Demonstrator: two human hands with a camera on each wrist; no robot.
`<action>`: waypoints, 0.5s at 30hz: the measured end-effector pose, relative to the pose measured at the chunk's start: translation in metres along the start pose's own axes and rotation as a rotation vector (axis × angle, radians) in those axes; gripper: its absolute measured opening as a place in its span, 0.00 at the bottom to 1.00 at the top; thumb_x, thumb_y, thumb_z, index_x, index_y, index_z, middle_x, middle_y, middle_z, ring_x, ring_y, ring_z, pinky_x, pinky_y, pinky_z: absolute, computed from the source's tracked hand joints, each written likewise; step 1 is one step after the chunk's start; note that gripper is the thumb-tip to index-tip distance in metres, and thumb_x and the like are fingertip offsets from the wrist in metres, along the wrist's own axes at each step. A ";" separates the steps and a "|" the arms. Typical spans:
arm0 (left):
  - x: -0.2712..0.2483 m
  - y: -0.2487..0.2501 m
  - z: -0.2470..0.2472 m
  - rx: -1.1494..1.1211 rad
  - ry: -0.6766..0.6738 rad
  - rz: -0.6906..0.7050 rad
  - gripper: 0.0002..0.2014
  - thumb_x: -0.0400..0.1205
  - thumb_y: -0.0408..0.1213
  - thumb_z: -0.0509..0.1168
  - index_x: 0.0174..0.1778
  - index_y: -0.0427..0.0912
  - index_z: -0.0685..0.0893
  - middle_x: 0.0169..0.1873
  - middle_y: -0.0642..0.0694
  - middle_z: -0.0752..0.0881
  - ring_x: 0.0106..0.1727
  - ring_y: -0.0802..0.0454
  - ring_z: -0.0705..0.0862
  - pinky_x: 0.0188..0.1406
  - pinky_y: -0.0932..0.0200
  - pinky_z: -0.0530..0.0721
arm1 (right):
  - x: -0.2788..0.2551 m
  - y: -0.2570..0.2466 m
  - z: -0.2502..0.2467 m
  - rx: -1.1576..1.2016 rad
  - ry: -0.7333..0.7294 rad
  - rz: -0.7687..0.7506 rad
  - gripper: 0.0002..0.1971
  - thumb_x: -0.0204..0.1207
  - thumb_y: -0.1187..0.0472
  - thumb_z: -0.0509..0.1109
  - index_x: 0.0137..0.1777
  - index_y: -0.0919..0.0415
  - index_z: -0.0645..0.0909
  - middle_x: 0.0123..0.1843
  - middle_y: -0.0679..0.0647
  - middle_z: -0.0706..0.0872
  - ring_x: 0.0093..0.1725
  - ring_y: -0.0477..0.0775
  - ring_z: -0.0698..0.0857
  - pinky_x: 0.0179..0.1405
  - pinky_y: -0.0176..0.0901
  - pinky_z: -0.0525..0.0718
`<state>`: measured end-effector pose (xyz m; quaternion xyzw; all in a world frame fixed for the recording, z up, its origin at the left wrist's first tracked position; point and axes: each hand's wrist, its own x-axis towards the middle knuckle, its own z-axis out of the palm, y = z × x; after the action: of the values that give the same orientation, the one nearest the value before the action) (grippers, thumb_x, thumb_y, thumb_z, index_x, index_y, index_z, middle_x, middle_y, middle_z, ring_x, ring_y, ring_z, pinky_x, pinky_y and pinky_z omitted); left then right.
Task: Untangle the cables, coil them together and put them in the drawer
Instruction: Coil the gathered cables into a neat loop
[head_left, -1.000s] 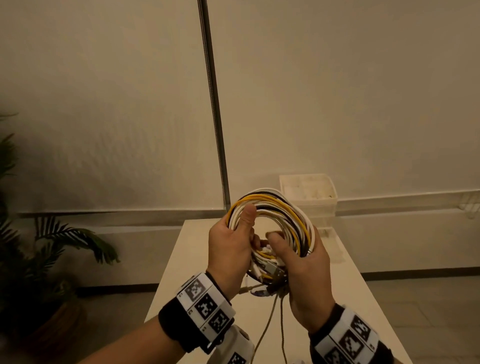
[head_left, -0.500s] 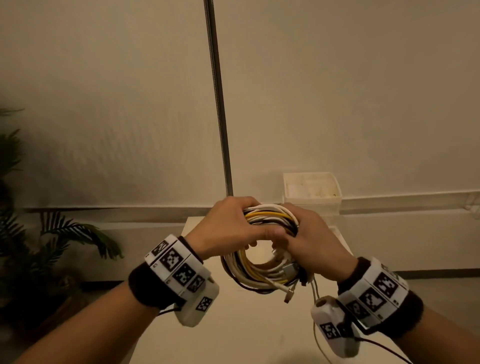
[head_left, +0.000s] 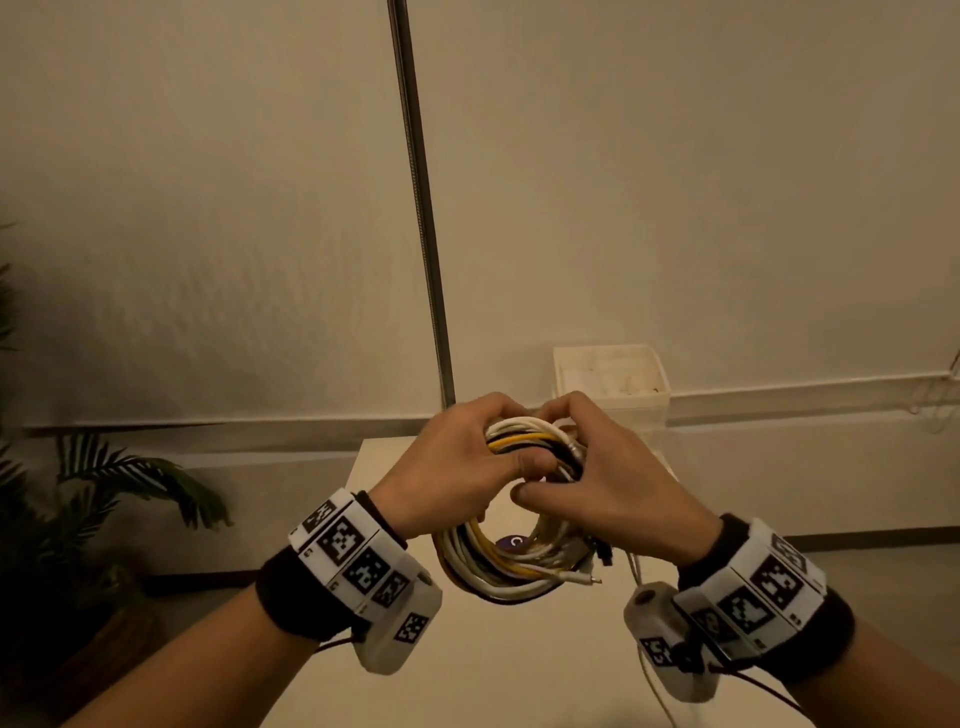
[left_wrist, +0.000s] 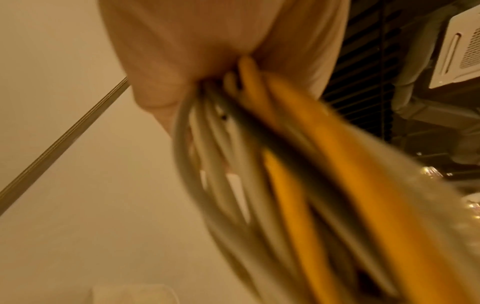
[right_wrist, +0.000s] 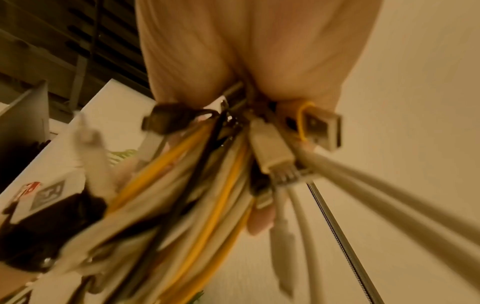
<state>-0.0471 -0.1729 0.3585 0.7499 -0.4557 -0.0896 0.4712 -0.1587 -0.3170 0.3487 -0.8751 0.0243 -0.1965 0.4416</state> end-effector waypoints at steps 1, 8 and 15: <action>0.001 -0.002 -0.001 -0.050 0.054 0.004 0.12 0.76 0.46 0.75 0.48 0.45 0.84 0.27 0.47 0.85 0.19 0.47 0.81 0.18 0.56 0.79 | -0.003 0.003 -0.002 0.072 0.026 0.038 0.29 0.64 0.54 0.81 0.61 0.43 0.69 0.42 0.48 0.90 0.38 0.47 0.90 0.39 0.42 0.89; 0.001 -0.001 0.005 -0.287 0.278 0.005 0.17 0.72 0.50 0.71 0.48 0.41 0.84 0.23 0.47 0.81 0.20 0.46 0.77 0.18 0.54 0.80 | -0.018 0.019 0.011 0.746 0.144 0.176 0.14 0.73 0.63 0.74 0.59 0.56 0.82 0.52 0.65 0.89 0.45 0.62 0.89 0.45 0.56 0.89; 0.000 -0.007 0.022 -0.245 0.299 0.089 0.10 0.77 0.47 0.70 0.50 0.46 0.84 0.27 0.48 0.84 0.19 0.47 0.79 0.16 0.53 0.80 | -0.013 0.020 0.018 0.934 0.208 0.163 0.23 0.70 0.54 0.74 0.66 0.55 0.78 0.60 0.63 0.88 0.61 0.76 0.84 0.51 0.60 0.84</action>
<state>-0.0558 -0.1856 0.3409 0.6710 -0.3989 -0.0109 0.6248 -0.1615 -0.3125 0.3193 -0.5545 0.0459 -0.2379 0.7962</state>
